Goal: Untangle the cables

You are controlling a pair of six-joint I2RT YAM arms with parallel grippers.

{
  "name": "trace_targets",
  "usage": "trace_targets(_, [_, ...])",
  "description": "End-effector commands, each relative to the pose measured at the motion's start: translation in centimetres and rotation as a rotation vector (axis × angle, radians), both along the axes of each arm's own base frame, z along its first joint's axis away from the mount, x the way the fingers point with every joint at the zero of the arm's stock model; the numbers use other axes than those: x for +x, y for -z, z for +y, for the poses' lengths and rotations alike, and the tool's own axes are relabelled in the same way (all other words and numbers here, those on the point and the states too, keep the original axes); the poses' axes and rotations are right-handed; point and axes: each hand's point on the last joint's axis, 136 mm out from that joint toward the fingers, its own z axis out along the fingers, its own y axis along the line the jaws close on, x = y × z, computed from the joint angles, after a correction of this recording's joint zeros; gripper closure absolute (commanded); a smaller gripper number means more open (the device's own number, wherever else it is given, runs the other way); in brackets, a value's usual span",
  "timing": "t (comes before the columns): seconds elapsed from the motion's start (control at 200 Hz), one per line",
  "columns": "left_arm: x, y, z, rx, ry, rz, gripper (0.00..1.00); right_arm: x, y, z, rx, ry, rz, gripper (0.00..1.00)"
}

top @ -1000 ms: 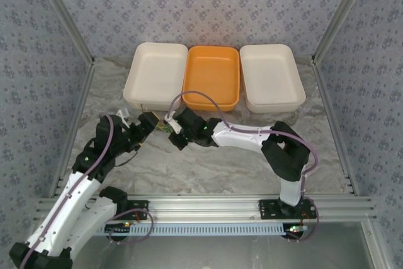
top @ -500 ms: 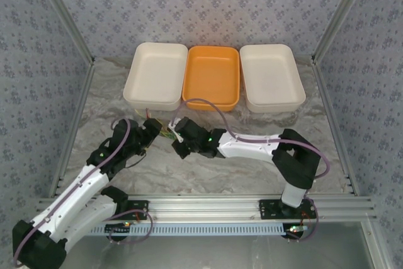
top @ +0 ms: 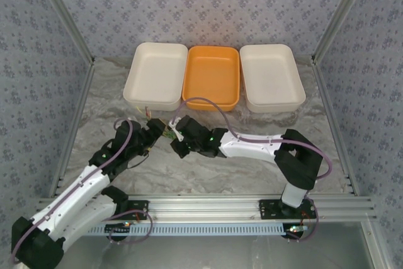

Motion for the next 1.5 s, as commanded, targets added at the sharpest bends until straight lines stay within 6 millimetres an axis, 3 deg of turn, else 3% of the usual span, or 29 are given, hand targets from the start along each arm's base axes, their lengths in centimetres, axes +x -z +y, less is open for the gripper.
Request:
trace_targets(0.0, [0.9,-0.2,-0.6,-0.014,-0.001,-0.016,0.15,-0.9,-1.7,1.6,0.062,-0.033,0.014,1.0])
trace_targets(0.07, [1.7,-0.4,-0.7,0.002,0.002,-0.037,0.29,-1.5,-2.2,1.6,0.08,-0.045,0.023,1.0])
trace_targets(0.285, [3.1,-2.2,-0.3,0.006,0.011,-0.135,1.0,-3.2,-4.5,0.8,0.222,-0.109,0.125,1.0])
trace_targets(0.445, [3.5,-6.2,-1.5,0.002,0.148,-0.312,1.0,-5.7,-7.0,0.1,0.374,-0.249,0.28,1.0])
trace_targets(0.635, [2.6,-10.9,-5.1,-0.01,0.465,-0.561,1.0,-8.6,-9.8,-0.8,0.545,-0.439,0.483,1.0])
trace_targets(0.829, [1.3,-14.4,-7.1,0.015,0.656,-0.739,1.0,-11.3,-11.6,-1.1,0.595,-0.604,0.615,1.0])
trace_targets(0.944, [0.9,-15.6,-7.4,0.021,0.694,-0.813,1.0,-11.2,-11.8,-1.4,0.608,-0.634,0.654,1.0])
trace_targets(1.049, [1.1,-15.6,-7.3,0.033,0.685,-0.822,1.0,-10.2,-11.8,-1.9,0.599,-0.602,0.652,0.99])
trace_targets(1.159, [2.2,-14.5,-6.3,0.048,0.593,-0.753,1.0,-7.5,-9.8,-2.8,0.48,-0.427,0.575,0.56])
trace_targets(1.194, [2.7,-14.0,-5.8,0.053,0.545,-0.71,1.0,-6.4,-9.1,-3.3,0.428,-0.352,0.514,0.48])
trace_targets(1.309, [4.0,-11.5,-3.4,0.068,0.358,-0.544,1.0,-3.9,-8.8,-6.2,0.319,-0.129,0.259,0.34])
trace_targets(1.394, [4.3,-9.7,-1.9,0.078,0.249,-0.434,1.0,-3.2,-9.1,-8.4,0.241,-0.003,0.048,0.27])
trace_targets(1.494, [4.2,-8.1,-1.2,0.104,0.175,-0.337,1.0,-3.6,-9.6,-9.3,0.164,0.08,-0.184,0.25])
